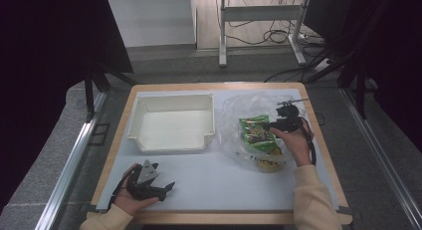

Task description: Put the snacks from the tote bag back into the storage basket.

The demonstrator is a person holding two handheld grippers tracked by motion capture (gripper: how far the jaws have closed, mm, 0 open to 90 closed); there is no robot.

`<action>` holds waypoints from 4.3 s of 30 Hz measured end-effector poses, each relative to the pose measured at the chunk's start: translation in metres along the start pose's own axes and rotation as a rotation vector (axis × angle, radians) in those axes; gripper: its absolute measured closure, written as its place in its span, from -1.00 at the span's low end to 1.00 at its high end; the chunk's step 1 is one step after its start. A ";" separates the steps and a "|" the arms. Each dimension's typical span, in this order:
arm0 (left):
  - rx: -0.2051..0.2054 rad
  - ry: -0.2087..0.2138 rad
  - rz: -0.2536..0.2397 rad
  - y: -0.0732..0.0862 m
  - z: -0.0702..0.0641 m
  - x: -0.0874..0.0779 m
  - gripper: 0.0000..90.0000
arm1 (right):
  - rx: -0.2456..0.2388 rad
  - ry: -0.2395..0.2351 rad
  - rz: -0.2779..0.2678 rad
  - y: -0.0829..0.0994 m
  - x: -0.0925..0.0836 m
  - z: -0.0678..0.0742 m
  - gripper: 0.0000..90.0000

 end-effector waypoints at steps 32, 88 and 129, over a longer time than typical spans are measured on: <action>0.004 0.023 -0.017 0.000 -0.001 -0.005 -0.72 | 0.052 0.084 0.210 0.016 0.040 -0.025 0.09; 0.008 0.021 -0.019 -0.001 -0.001 -0.006 -0.72 | 0.183 0.096 0.214 0.018 0.047 -0.012 0.94; 0.005 0.014 -0.022 -0.001 0.001 -0.006 -0.72 | 0.228 0.022 0.028 -0.003 -0.005 -0.027 1.00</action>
Point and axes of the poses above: each handheld gripper's, and its own axes: x roughly forward along the jaws, y roughly out of its underside, z roughly to its left, the point moved 10 cm from there along x, roughly forward along the jaws, and after that the axes turned 4 degrees about -z, right-handed, at the moved point
